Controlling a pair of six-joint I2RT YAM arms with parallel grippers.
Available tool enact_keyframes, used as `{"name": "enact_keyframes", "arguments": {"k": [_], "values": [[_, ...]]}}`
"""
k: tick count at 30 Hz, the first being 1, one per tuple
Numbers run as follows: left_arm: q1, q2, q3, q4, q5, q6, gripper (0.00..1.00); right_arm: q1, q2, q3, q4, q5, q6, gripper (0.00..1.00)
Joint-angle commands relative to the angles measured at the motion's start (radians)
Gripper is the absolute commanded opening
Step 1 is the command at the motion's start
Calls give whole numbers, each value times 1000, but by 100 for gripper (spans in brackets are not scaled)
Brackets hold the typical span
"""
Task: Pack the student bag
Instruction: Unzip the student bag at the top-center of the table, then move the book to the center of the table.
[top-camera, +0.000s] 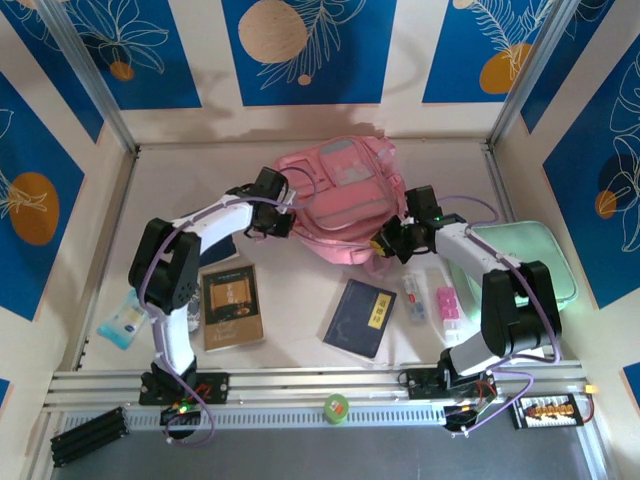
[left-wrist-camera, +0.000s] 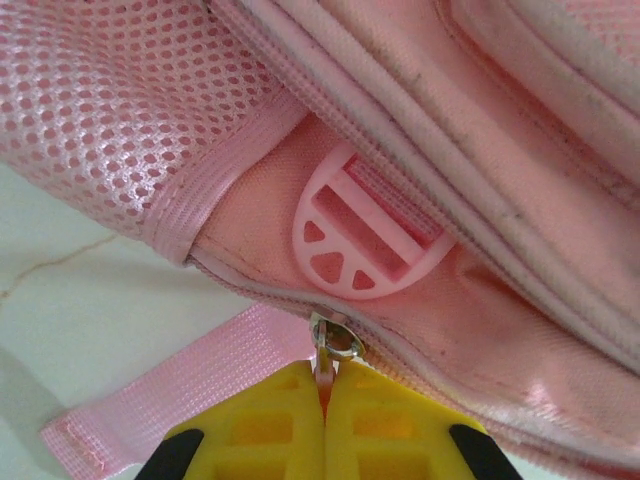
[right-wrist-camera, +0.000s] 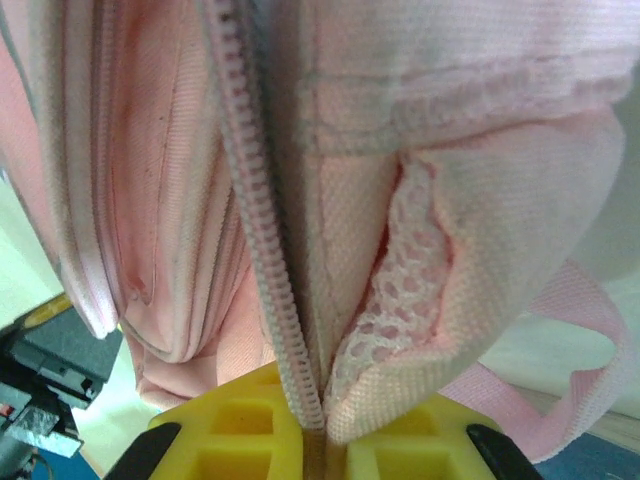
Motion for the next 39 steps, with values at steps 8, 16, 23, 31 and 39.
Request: {"name": "enact_keyframes", "arguments": {"k": [8,16,23,31,39], "values": [[59,-12,82,-75,-297,-173,27,162,177,190,179,-149,107,16],[64,-194,29,-157,-348,-310,51,216,372,413,130,-284,-8,25],[62,-370,-81,-108,-241,-390,61,184,211,336,18,-235,-184,58],[-44,-408,-188,22,-87,-445,74,84,-66,129,-204,21,-302,68],[-202,-335,-259,170,-49,-514,95,127,-117,-64,-203,36,-306,68]]}}
